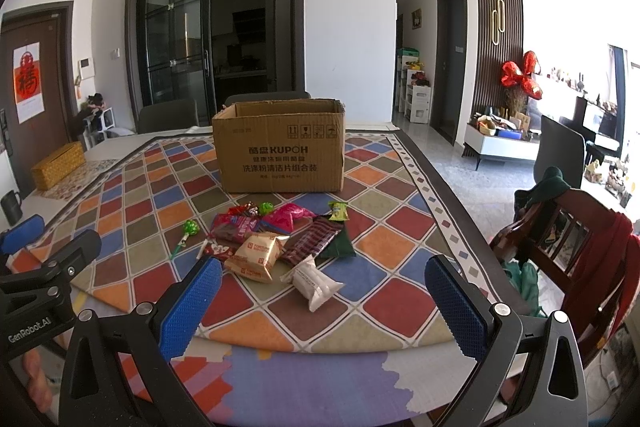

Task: Organize snacks
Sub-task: 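Reach the left tool to the Fortune Biscuits bag while the right tool reaches the white bar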

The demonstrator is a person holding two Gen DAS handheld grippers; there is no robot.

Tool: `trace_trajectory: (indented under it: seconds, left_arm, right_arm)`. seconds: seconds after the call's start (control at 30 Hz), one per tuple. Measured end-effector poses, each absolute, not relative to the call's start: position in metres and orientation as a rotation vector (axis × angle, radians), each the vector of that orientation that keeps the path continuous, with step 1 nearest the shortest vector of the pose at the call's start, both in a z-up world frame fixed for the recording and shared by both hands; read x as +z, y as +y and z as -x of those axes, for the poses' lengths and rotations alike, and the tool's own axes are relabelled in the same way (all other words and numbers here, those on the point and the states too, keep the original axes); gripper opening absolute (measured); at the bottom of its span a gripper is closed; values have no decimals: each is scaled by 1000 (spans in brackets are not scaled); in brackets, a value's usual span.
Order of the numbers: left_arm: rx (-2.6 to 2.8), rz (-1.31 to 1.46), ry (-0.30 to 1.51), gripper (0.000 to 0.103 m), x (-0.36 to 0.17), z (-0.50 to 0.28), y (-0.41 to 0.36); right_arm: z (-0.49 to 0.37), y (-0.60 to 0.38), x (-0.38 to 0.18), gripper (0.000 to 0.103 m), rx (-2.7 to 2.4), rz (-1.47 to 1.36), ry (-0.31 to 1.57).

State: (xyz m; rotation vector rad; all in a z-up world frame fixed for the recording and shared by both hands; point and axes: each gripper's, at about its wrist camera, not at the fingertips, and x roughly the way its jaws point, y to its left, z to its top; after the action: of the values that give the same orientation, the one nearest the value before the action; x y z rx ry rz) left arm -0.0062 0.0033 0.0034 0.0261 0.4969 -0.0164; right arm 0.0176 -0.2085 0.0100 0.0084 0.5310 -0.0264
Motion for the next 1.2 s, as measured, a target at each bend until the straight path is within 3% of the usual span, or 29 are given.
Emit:
trace_trajectory:
  seconds: [0.37, 0.67, 1.2]
  left_arm:
    - [-51, -37, 491, 103, 9, 4, 0]
    - [-119, -101, 488, 88, 9, -15, -24]
    - [-244, -129, 649, 73, -26, -83, -62]
  right_arm:
    - [-20, -203, 13, 102, -15, -10, 536]
    - [-33, -216, 5, 102, 39, -30, 562]
    - [-97, -223, -36, 79, 154, 24, 739]
